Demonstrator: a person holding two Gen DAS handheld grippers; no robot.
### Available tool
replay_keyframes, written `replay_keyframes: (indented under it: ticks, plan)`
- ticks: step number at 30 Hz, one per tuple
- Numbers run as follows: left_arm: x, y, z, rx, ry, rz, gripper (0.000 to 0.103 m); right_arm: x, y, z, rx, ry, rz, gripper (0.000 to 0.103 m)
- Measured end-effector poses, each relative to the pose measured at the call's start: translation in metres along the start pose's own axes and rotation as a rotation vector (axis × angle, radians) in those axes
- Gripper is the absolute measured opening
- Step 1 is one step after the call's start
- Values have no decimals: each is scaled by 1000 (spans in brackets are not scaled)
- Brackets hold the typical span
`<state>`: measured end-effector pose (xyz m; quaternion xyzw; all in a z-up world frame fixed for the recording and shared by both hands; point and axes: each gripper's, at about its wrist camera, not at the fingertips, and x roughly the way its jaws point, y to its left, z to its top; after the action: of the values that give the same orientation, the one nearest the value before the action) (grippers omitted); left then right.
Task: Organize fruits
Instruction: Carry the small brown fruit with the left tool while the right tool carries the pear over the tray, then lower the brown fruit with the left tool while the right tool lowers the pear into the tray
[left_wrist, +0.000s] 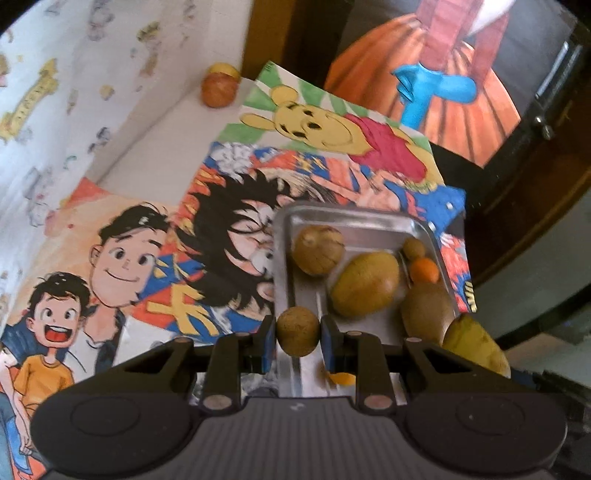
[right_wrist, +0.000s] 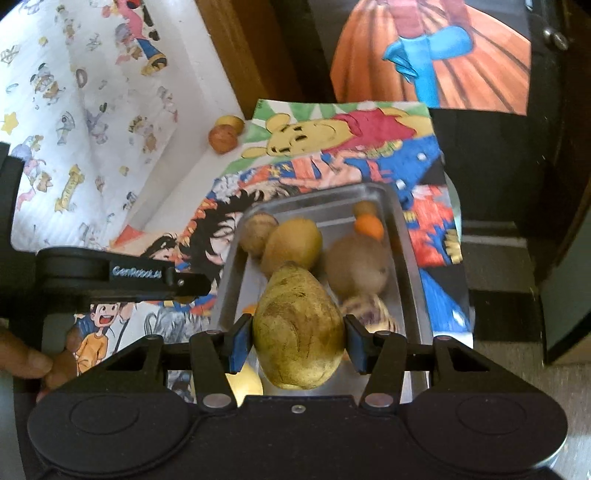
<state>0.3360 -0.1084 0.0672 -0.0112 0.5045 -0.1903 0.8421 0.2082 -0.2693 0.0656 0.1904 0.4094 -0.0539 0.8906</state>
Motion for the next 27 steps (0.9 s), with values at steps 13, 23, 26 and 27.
replay_keyframes:
  ticks: [13,23,26,27]
  plan:
    - [11,-5,-10,49,60,-15,28,3,5,-28,127,30,-11,54]
    - [28,-9,3,65,80,-8,28,26,2,-15,208,68,-27,54]
    - [34,-11,8,67,87,-9,28,34,2,-11,216,77,-22,54]
    - [36,-12,10,69,90,-11,28,36,2,-9,215,82,-21,54]
